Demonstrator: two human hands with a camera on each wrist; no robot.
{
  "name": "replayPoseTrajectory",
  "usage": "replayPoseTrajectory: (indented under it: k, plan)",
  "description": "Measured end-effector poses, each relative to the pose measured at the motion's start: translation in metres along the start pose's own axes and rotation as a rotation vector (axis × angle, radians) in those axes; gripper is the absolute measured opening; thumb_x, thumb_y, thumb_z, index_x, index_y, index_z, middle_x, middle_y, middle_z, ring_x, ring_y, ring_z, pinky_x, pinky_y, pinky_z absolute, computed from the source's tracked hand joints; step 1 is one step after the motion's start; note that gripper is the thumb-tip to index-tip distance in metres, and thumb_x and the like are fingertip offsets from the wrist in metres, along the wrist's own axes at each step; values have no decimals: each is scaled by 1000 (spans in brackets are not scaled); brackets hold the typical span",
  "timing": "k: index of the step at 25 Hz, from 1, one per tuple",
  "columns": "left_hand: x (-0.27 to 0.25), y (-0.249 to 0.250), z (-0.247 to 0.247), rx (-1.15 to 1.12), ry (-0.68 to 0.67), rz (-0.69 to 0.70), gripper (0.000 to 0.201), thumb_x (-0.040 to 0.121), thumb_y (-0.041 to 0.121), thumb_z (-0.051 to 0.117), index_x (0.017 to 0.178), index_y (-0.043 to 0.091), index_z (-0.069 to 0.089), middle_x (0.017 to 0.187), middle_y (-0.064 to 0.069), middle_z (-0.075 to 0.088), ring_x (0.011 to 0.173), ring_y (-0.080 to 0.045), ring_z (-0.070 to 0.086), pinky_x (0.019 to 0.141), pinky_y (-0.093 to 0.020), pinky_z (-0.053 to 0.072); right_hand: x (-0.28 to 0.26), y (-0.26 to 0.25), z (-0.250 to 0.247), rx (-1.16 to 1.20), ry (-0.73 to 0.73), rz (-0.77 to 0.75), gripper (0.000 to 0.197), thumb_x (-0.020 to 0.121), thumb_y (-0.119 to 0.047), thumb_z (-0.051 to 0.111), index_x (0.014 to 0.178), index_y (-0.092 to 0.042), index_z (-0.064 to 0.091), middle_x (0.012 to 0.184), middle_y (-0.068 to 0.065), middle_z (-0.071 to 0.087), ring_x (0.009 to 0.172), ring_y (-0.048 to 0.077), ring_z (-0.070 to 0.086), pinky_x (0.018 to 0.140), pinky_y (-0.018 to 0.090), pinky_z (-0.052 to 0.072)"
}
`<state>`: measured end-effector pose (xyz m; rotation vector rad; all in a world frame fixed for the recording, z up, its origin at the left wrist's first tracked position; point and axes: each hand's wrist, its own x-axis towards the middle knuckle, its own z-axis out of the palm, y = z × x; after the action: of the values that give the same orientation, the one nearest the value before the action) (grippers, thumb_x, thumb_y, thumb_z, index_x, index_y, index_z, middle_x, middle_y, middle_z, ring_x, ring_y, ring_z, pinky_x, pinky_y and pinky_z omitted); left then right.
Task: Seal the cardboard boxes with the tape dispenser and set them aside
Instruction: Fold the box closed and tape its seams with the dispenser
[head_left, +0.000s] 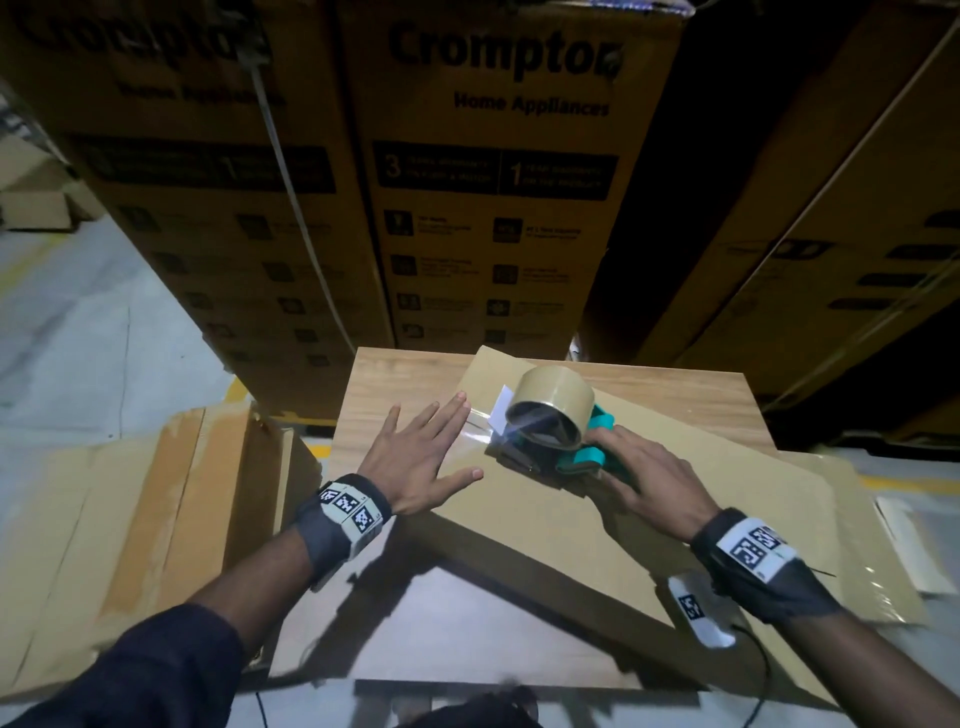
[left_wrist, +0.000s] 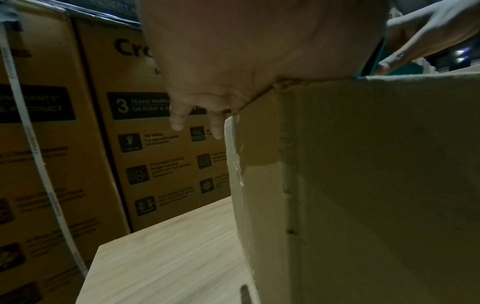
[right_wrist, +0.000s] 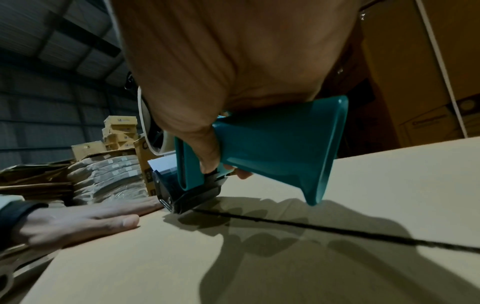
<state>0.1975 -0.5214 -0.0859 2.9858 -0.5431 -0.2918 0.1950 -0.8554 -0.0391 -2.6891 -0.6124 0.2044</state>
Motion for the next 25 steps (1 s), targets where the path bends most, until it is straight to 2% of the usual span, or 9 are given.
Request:
replayPoseTrajectory:
  k: [2,6,9,13,18,20,23,25]
  plan:
    - [-1,1,0,-5,-4,-19,93,92,85,14,164,29,-8,168,15,-18,158,-20,12,123,-66,7,-3,2,-7,0,12,4,53,97,-22,67,139,-44,44,137,-7,58,114,16,61,83,39,61]
    - [-1,1,2,11,-2,-40,93,92,86,13,163,31,-10,168,16,-17,156,-21,19,122,-66,7,-22,15,-24,-52,-4,11,61,94,-18,70,136,-50,39,134,-8,59,112,16,61,80,38,61]
    - [0,0,5,12,6,-41,93,92,86,13,163,31,-10,168,16,-17,156,-21,21,122,-66,9,-47,32,-37,-43,-15,65,55,94,-19,70,140,-41,48,135,-4,61,110,14,60,80,28,55]
    - [0,-1,8,6,34,-28,93,92,86,15,163,31,-9,167,18,-19,156,-22,21,123,-66,7,-81,45,-53,-31,-16,162,52,92,-15,71,140,-27,55,138,2,61,116,19,59,87,37,53]
    - [2,-2,9,38,33,-28,92,92,86,14,163,32,-10,168,15,-16,158,-25,13,123,-66,5,-103,56,-60,17,30,207,55,92,-10,71,143,-20,54,141,5,59,114,8,45,91,37,47]
    - [1,-3,8,41,27,-27,93,91,86,13,163,32,-10,169,14,-15,158,-26,9,123,-66,4,-100,57,-57,20,40,190,55,91,-10,72,142,-23,55,138,2,59,113,7,45,89,33,44]
    - [2,2,4,72,17,-35,99,88,90,10,164,29,-8,169,11,-15,159,-27,-2,123,-65,0,-94,61,-45,16,23,136,56,92,-14,72,135,-42,50,136,-7,58,111,5,47,88,27,44]
    - [4,16,1,87,-1,-80,110,81,96,11,163,23,-6,169,5,-15,158,-26,-13,122,-64,-9,-92,66,-37,-2,0,152,51,94,-19,70,135,-42,50,136,-10,58,112,2,46,86,18,39]
